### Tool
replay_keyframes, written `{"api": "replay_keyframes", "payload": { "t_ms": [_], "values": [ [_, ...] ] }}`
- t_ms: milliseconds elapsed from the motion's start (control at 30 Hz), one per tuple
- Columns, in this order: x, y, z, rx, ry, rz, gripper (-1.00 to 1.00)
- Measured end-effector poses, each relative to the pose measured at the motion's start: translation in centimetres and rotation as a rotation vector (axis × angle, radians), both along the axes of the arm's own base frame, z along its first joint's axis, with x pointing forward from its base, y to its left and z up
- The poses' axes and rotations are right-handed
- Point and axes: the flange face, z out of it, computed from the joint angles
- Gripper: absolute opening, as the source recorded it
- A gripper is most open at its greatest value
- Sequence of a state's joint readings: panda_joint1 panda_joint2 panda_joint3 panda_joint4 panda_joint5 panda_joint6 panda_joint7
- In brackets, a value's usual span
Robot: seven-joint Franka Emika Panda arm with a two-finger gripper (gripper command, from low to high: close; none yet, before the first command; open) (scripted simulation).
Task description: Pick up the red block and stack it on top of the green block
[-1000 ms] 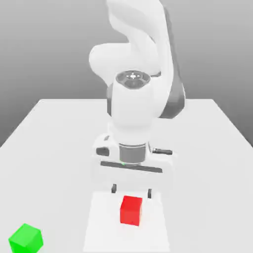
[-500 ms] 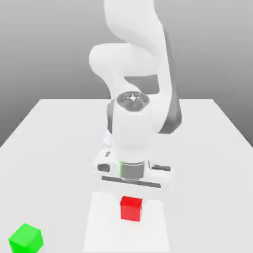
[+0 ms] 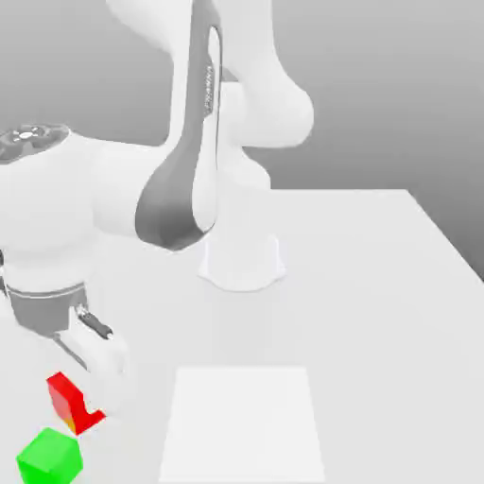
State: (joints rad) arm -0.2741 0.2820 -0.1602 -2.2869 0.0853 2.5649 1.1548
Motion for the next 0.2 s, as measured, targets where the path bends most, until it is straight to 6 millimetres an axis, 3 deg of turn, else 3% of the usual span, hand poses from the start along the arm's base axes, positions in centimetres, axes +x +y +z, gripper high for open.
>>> {"api": "replay_keyframes", "payload": {
  "t_ms": [67,100,200],
  "values": [
    [0.0,-0.6,-2.7,-0.001,0.001,-0.013,-1.00],
    [0.0,-0.6,-4.0,-0.001,0.001,-0.015,1.00],
    [0.0,-0.6,-4.0,-0.001,0.001,-0.015,1.00]
  ]
}}
